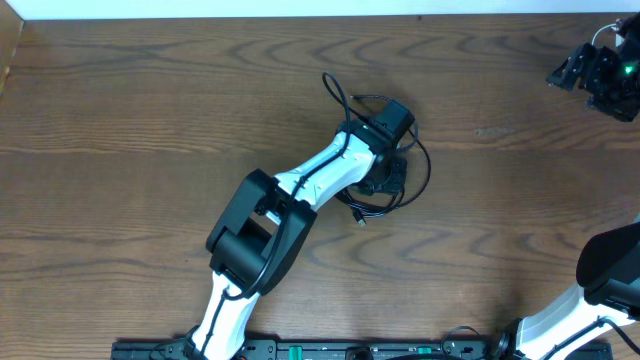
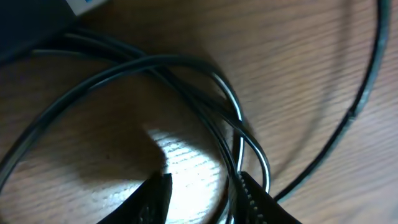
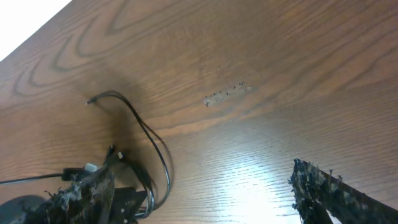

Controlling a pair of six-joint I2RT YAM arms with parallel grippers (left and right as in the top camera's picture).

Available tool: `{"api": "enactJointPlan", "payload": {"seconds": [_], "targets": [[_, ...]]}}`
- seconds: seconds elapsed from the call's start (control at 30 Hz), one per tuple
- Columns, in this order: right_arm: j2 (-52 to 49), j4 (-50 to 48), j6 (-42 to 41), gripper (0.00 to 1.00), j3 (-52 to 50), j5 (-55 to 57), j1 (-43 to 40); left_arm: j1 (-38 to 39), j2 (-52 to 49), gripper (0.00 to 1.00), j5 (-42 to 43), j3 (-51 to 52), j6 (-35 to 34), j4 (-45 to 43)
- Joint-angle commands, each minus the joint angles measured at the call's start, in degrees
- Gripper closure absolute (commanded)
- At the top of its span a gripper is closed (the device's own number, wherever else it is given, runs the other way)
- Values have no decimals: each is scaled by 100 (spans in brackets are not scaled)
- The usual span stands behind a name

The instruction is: Untangle cables

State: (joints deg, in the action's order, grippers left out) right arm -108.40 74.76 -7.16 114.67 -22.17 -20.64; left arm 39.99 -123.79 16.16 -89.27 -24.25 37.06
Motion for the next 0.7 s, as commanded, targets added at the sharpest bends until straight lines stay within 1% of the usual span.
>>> {"api": "enactJointPlan", "payload": {"seconds": [0.0, 0.27, 0.53, 0.67], "targets": [[-37, 24, 59, 12, -9, 26, 50, 61, -107, 67, -81, 61, -52, -11], [-37, 31, 59, 11, -9, 24, 61, 103, -107, 69, -81, 68, -52, -20], [-37, 57, 61, 10, -9, 70, 83, 442, -127, 67, -98, 68, -50, -11], [-37, 72, 61, 9, -9, 70, 87, 592, -127, 67, -389, 68, -48, -7]]}}
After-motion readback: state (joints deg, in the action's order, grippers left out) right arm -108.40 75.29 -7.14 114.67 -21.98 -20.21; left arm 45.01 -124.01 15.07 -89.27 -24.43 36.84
